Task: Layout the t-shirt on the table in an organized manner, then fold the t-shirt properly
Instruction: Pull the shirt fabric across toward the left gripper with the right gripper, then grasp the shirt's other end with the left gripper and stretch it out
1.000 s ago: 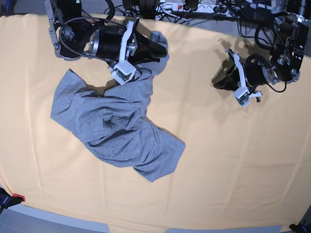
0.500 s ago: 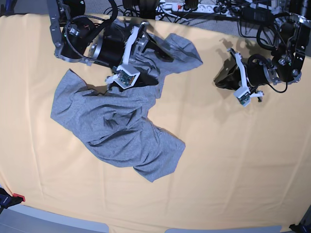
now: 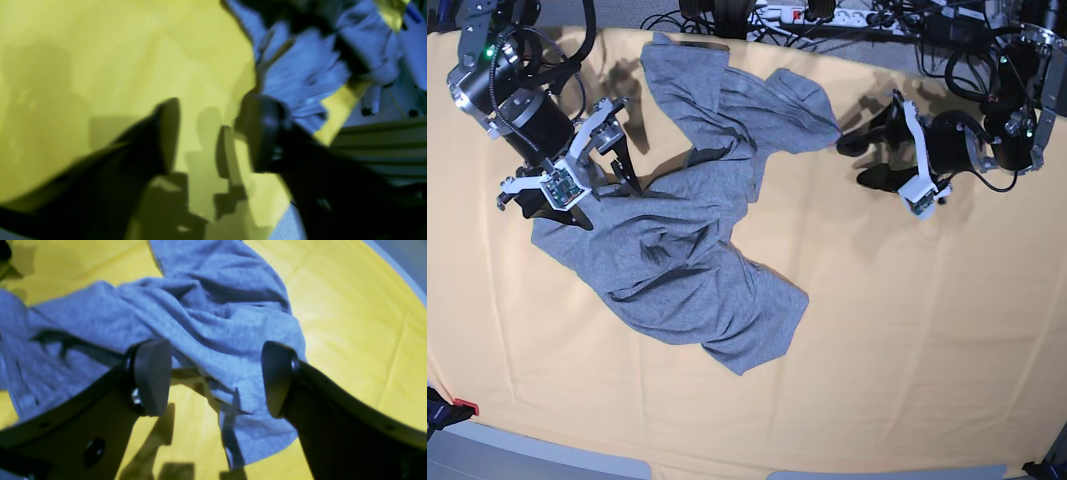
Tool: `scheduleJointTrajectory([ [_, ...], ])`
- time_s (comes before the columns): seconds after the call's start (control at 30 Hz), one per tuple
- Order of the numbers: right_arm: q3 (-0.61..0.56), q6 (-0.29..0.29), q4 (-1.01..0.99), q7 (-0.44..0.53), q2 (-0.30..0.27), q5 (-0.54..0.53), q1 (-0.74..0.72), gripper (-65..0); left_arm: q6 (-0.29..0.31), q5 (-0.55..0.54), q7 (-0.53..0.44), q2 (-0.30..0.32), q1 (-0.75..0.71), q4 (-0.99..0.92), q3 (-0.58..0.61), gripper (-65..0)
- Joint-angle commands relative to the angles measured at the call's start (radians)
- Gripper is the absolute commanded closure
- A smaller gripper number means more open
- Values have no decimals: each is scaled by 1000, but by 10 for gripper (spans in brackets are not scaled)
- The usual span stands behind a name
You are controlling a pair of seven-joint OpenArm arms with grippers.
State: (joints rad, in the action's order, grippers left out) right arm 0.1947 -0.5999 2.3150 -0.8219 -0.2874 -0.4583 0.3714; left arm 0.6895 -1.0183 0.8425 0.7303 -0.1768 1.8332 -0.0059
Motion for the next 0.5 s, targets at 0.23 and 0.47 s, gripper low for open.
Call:
scheduleJointTrajectory([
  [0.23,7,42,-246,78,-42,52,-98,-435,9,-38,5,-9,6,144,18,-392],
  [0.47,7,-11,-451,77,-43,48,-203,-434,9,219,-96,-61,11,159,205,-392],
])
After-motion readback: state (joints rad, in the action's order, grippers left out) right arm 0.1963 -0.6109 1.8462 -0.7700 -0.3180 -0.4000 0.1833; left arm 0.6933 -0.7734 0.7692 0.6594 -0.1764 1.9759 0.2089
